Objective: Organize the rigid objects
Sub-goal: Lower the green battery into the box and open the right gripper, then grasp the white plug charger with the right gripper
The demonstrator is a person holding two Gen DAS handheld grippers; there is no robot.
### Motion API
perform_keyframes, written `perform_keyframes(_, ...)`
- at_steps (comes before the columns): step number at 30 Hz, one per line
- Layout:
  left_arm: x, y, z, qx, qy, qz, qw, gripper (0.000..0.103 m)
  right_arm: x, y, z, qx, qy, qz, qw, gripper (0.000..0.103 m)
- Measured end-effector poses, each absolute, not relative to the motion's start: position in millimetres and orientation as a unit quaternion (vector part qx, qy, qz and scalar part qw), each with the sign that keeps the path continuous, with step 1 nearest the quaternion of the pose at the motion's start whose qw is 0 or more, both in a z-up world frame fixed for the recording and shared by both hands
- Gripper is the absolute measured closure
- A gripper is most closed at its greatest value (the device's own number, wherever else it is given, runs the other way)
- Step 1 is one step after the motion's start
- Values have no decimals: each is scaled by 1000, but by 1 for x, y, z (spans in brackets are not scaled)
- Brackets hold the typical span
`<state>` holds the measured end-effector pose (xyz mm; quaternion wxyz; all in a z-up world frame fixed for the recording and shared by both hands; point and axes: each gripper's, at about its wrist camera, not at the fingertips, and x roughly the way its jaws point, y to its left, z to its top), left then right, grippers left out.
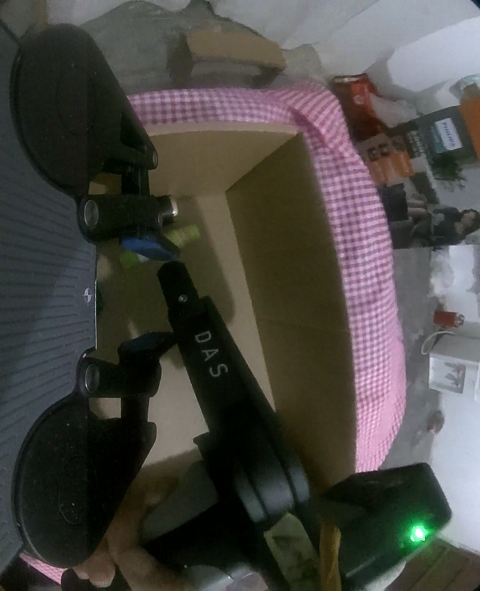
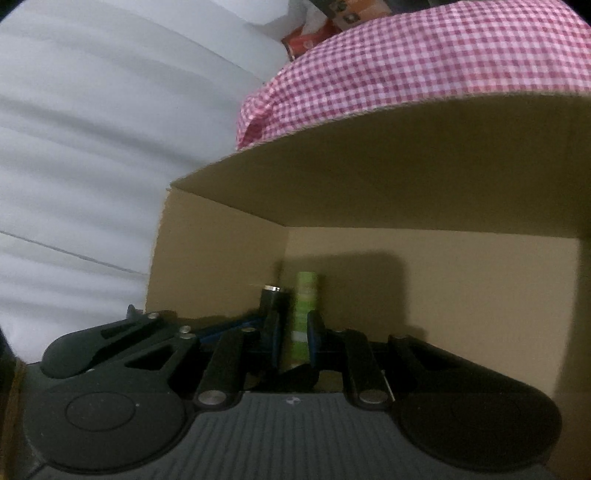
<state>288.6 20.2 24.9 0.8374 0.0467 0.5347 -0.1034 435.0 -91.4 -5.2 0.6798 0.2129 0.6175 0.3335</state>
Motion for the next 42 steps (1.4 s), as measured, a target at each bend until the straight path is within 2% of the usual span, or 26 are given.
perform_keyframes(4,275,16,44,49,511,-106,851,53,428,-100,7,219,604,334,690,85)
perform_keyframes(9,243,12,78,47,465,-121,876,40,403,-128,43,226,558,339,723,85)
perform_keyframes(12,217,9,98,41,432,-131,891,29,375,-152,71,231,523,341,747,73)
perform_keyframes(14,198,8,110,35,411,-136,901,20,349,-172,89,230,493,341,767,56)
perform_keyframes(16,177,8,120,26,391,-142,909,15,322,-193,107,228,464,341,785,47)
perform_keyframes(20,140,6,128,7,365,-170,916,4,259,-234,132,230,416,336,813,47)
perform_keyframes(28,86,-5,105,-48,350,-231,907,3,151,-305,142,234,374,292,849,44)
perform_keyframes(34,65,-37,55,-14,358,-243,901,3,122,-326,102,281,405,270,827,44)
perform_keyframes(37,71,-52,29,-1,380,-249,891,8,130,-322,75,304,429,261,810,44)
perform_keyframes(42,81,-73,3,54,386,-227,892,27,156,-305,41,315,447,249,799,44)
